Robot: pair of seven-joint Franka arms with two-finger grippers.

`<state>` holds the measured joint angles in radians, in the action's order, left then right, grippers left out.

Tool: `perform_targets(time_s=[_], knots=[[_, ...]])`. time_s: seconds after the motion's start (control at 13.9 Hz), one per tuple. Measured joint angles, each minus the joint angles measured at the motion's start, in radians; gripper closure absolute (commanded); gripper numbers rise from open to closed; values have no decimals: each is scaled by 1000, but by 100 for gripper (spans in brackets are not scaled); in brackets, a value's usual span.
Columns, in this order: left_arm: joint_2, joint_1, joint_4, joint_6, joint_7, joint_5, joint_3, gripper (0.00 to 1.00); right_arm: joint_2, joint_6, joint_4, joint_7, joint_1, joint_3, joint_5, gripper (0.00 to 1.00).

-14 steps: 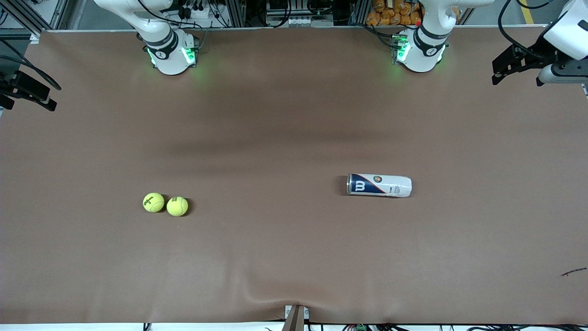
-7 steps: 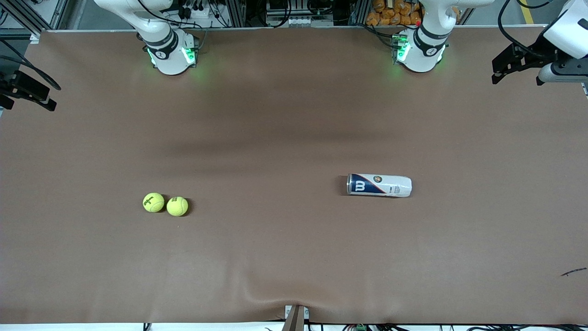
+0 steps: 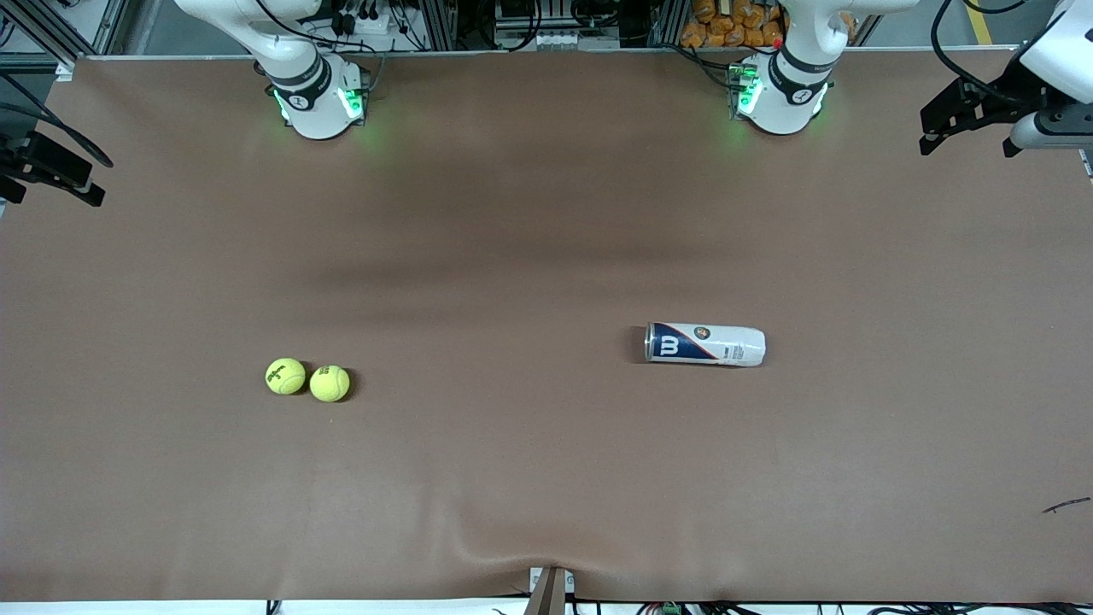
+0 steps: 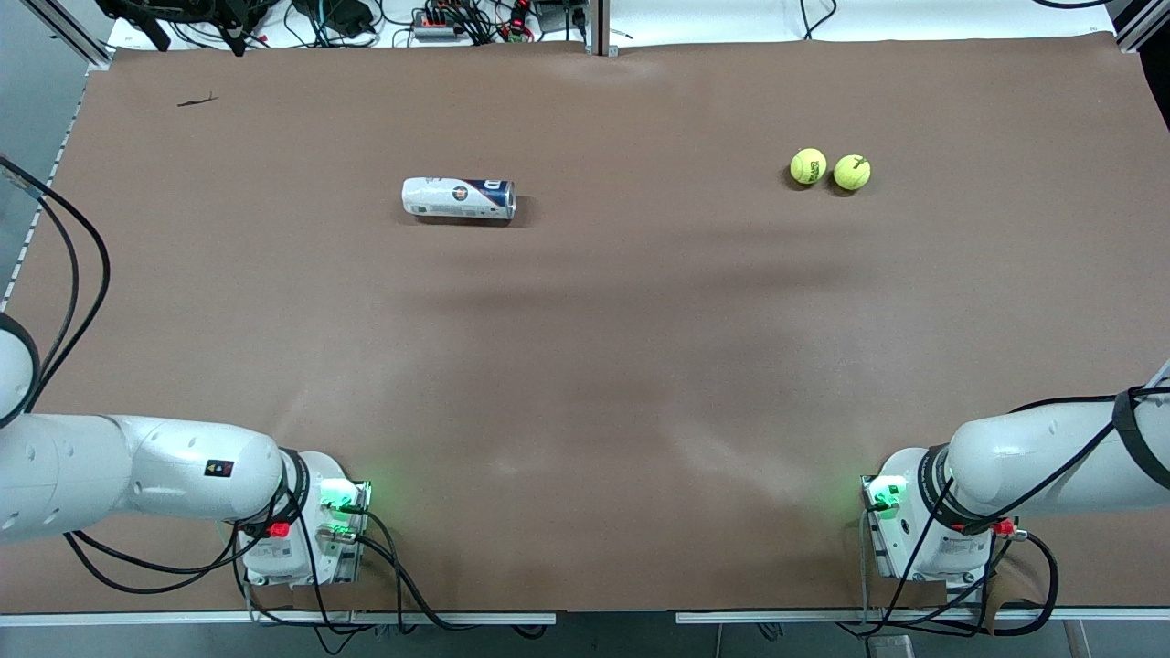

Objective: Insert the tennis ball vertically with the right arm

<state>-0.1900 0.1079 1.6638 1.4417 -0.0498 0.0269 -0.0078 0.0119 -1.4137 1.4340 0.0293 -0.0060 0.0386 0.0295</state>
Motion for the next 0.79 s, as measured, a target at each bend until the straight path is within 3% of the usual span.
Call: perform_targets(time_s=[0.79], knots=[[38, 24, 1, 0, 4, 0, -42, 0, 0, 0, 0, 0, -4, 1, 0, 0]])
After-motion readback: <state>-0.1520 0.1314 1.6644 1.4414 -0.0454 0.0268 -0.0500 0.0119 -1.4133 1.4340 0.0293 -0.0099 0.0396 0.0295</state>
